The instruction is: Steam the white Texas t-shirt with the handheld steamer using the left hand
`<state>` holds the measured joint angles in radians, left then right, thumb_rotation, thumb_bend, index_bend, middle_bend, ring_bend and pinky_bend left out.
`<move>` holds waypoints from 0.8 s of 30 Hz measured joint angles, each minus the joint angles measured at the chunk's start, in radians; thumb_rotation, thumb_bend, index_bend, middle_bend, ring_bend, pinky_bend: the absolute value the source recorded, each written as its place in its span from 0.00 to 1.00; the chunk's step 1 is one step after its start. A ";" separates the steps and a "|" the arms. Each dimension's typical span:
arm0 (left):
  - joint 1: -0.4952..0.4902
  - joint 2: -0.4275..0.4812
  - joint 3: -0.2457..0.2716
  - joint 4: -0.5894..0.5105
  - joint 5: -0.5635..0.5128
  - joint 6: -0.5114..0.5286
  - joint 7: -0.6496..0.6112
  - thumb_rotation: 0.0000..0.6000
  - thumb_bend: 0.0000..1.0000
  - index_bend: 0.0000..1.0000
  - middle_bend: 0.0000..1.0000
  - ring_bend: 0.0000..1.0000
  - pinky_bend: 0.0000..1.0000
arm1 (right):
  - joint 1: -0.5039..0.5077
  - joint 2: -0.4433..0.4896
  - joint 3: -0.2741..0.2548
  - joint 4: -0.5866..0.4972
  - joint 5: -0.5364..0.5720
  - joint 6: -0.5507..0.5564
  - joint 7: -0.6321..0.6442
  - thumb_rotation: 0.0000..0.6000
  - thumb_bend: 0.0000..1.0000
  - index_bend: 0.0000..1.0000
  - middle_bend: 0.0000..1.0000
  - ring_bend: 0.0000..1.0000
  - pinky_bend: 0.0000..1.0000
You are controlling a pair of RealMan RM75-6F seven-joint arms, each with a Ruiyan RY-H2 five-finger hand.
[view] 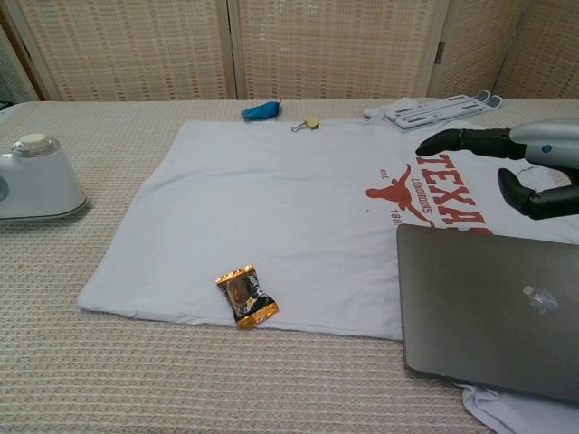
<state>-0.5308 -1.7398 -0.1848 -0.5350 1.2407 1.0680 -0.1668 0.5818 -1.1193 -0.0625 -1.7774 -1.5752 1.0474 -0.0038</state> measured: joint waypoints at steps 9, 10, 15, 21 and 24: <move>0.021 0.062 -0.041 -0.167 -0.071 -0.084 0.060 1.00 0.00 0.00 0.00 0.00 0.17 | -0.024 0.018 0.006 0.008 0.006 0.010 0.031 0.33 0.93 0.00 0.00 0.00 0.00; 0.027 0.083 -0.044 -0.210 -0.077 -0.085 0.073 1.00 0.00 0.00 0.00 0.00 0.16 | -0.027 0.020 0.007 0.010 0.006 0.012 0.034 0.33 0.92 0.00 0.00 0.00 0.00; 0.060 0.183 -0.050 -0.399 -0.101 -0.074 0.140 1.00 0.00 0.00 0.00 0.00 0.13 | -0.043 0.034 0.010 0.016 0.001 0.031 0.051 0.33 0.93 0.00 0.00 0.00 0.00; 0.118 0.306 -0.048 -0.596 -0.140 -0.040 0.213 1.00 0.00 0.00 0.01 0.00 0.14 | -0.067 0.054 0.013 0.025 0.000 0.056 0.075 0.34 0.92 0.00 0.00 0.00 0.00; 0.151 0.340 -0.048 -0.647 -0.146 0.005 0.210 1.00 0.01 0.05 0.11 0.05 0.17 | -0.085 0.068 0.010 0.026 -0.003 0.075 0.079 0.33 0.79 0.00 0.00 0.00 0.00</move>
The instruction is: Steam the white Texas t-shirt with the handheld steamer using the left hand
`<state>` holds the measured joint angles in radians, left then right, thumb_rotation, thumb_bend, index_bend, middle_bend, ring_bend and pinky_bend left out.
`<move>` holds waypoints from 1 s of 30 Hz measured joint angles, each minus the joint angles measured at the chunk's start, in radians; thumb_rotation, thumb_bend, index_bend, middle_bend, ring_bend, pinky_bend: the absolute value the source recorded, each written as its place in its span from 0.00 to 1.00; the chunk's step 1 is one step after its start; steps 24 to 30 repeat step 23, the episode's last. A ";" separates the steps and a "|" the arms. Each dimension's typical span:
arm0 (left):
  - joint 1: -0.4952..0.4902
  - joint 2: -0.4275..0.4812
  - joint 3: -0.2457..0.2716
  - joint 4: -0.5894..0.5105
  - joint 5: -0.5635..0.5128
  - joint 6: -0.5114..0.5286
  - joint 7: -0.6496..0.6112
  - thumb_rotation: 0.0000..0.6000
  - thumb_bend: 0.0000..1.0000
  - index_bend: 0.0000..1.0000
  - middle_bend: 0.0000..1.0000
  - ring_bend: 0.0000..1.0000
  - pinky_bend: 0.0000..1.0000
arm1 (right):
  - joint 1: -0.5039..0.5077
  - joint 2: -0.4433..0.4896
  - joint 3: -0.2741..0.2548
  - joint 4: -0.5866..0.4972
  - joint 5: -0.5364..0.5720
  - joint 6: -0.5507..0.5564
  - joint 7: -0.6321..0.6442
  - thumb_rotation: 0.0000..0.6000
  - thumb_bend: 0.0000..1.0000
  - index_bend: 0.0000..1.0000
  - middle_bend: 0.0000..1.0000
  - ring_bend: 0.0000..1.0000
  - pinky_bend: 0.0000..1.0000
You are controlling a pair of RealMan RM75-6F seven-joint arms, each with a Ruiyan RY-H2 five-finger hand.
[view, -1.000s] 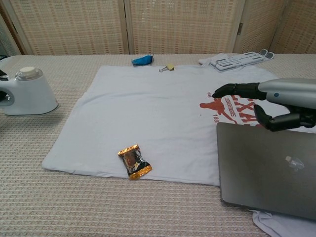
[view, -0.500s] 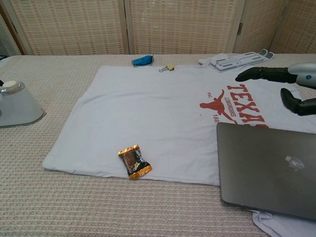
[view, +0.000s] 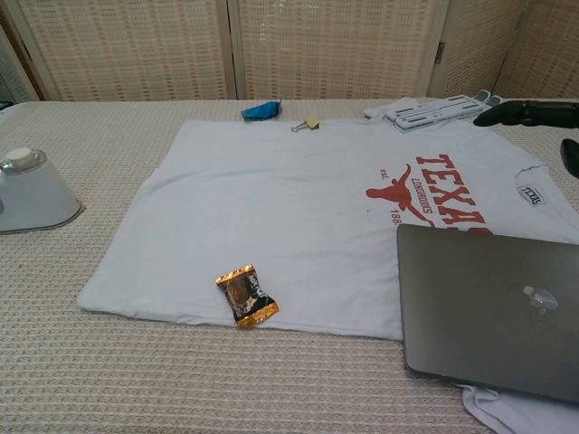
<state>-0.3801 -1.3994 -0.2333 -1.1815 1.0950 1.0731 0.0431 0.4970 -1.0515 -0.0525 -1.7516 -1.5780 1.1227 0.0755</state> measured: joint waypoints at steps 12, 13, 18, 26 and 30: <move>0.172 0.098 0.072 -0.132 0.151 0.270 -0.106 1.00 0.06 0.30 0.32 0.23 0.27 | -0.173 0.029 -0.015 -0.010 0.032 0.216 -0.068 0.34 0.16 0.01 0.06 0.00 0.00; 0.189 0.105 0.082 -0.144 0.159 0.290 -0.107 1.00 0.06 0.29 0.32 0.22 0.27 | -0.192 0.027 -0.017 -0.007 0.031 0.242 -0.072 0.33 0.16 0.00 0.06 0.00 0.00; 0.258 0.128 0.112 -0.198 0.201 0.392 -0.107 1.00 0.06 0.27 0.30 0.21 0.25 | -0.304 0.012 -0.036 0.032 0.008 0.376 -0.079 0.34 0.16 0.00 0.05 0.00 0.00; 0.338 0.156 0.156 -0.270 0.266 0.514 -0.105 1.00 0.06 0.28 0.31 0.21 0.22 | -0.384 0.001 -0.055 0.069 -0.021 0.463 -0.048 0.34 0.15 0.00 0.05 0.00 0.00; 0.338 0.156 0.156 -0.270 0.266 0.514 -0.105 1.00 0.06 0.28 0.31 0.21 0.22 | -0.384 0.001 -0.055 0.069 -0.021 0.463 -0.048 0.34 0.15 0.00 0.05 0.00 0.00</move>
